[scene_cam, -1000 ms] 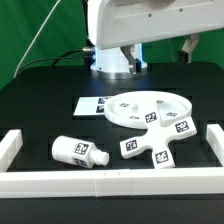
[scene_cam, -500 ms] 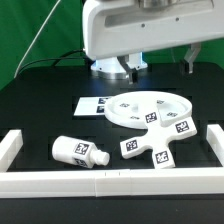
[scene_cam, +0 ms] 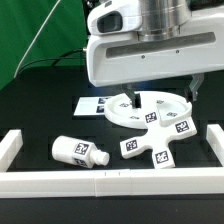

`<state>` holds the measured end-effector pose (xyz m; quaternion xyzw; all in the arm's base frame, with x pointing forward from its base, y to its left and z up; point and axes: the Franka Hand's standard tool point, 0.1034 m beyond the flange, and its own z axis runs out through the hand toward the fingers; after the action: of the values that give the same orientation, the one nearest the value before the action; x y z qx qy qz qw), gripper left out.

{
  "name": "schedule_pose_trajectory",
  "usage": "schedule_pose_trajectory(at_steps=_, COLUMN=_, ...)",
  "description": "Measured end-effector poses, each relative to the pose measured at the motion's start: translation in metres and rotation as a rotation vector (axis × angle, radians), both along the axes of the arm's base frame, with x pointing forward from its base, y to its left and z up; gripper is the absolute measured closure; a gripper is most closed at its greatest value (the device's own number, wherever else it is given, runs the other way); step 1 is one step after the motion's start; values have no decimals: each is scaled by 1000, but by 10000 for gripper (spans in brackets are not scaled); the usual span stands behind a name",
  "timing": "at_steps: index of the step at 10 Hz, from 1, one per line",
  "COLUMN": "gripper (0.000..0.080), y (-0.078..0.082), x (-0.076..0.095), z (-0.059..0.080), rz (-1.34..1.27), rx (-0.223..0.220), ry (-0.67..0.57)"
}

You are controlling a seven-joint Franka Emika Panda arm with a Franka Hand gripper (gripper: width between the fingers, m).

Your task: Assemble round table

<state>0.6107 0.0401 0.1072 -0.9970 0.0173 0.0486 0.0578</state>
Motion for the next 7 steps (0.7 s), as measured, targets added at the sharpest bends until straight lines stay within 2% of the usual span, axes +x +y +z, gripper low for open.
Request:
schedule_pose_trajectory(at_steps=2, gripper=150, y=-1, x=-2, z=0, rz=-14, rx=-2, ry=16)
schedule_pose_trajectory(at_steps=3, gripper=150, y=-2, x=-13, z=2, rz=-82, rx=-13, ry=116)
schedule_pose_trajectory(at_steps=4, gripper=150, y=-2, x=-10, z=4, rz=-177, rx=-24, ry=153)
schedule_pose_trajectory(at_steps=5, gripper=150, y=-5, x=-10, z=5, rz=-219, rx=-18, ry=177)
schedule_pose_trajectory(at_steps=6, gripper=150, y=-9, x=-16, z=6, rz=-239, rx=5, ry=261)
schedule_pose_trajectory(at_steps=7, gripper=150, y=-12, x=-15, z=3, rz=-242, rx=24, ry=303)
